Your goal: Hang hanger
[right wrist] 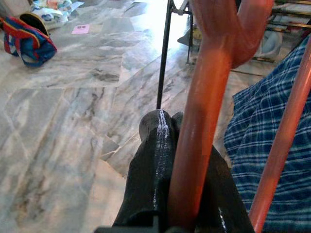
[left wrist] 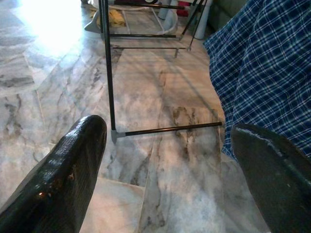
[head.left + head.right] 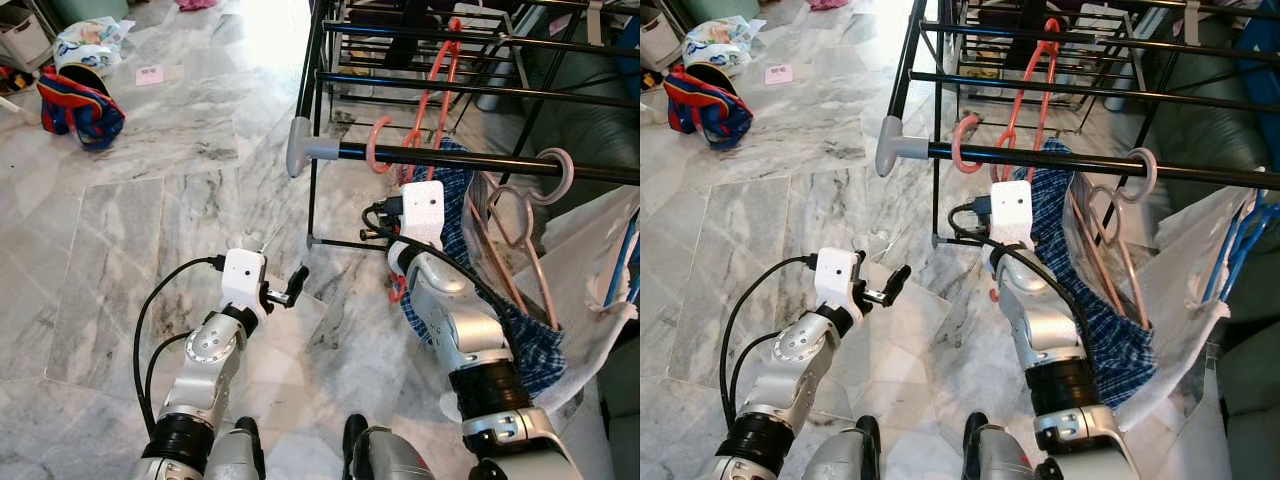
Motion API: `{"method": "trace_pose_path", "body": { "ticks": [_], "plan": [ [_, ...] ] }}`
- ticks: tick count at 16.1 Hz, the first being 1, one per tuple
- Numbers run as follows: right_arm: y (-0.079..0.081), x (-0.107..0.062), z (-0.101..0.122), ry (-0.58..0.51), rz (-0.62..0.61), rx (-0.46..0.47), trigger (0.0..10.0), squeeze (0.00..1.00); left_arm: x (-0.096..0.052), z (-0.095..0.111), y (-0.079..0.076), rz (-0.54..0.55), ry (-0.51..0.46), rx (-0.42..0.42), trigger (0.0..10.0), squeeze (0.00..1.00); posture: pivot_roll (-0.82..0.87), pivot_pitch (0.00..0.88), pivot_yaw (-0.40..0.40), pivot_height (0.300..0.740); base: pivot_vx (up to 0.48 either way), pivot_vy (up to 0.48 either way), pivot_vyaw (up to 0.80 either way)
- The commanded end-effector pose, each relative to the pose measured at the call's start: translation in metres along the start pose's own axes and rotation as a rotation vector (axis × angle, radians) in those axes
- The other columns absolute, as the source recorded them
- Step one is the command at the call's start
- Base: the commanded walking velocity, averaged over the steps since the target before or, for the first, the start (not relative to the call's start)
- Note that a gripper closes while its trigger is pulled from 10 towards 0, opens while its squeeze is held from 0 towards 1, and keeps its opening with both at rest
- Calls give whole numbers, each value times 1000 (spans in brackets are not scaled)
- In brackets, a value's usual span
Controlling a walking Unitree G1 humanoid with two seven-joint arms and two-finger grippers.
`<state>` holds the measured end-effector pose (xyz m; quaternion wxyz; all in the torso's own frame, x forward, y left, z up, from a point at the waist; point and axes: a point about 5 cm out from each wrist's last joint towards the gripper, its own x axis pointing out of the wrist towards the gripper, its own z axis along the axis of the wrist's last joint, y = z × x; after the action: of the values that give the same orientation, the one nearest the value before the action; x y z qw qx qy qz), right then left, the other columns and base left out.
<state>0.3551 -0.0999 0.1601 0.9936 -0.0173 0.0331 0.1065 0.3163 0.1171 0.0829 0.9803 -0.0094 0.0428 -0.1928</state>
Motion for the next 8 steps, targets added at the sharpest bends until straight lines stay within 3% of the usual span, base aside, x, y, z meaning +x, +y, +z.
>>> {"method": "trace_pose_path", "body": {
  "ticks": [1, 2, 4, 6, 8],
  "plan": [
    [3, 3, 25, -118, 8, -54, 10000, 0, -4, -9, 0, 4, 31, 1, 10000, 0, 36, 240, 11, 740, 0, 0, 0],
    [-1, 6, 24, -112, -14, -109, 10000, 0, -3, -8, 0, 1, 30, 2, 10000, 0, 36, 241, 11, 740, 0, 0, 0],
    [-4, 9, 24, -90, -19, -96, 10000, 0, -3, -8, 0, 1, 29, 2, 10000, 0, 38, 242, 12, 740, 0, 0, 0],
    [-5, 13, 29, -40, 17, -1, 10000, 0, -3, -8, 1, 0, 30, 2, 10000, 0, 38, 244, 15, 740, 0, 0, 0],
    [-8, 17, 47, -59, 26, 94, 10000, 0, -3, -7, 0, -4, 30, 3, 10000, 0, 36, 247, 18, 740, 0, 0, 0]
  ]
}}
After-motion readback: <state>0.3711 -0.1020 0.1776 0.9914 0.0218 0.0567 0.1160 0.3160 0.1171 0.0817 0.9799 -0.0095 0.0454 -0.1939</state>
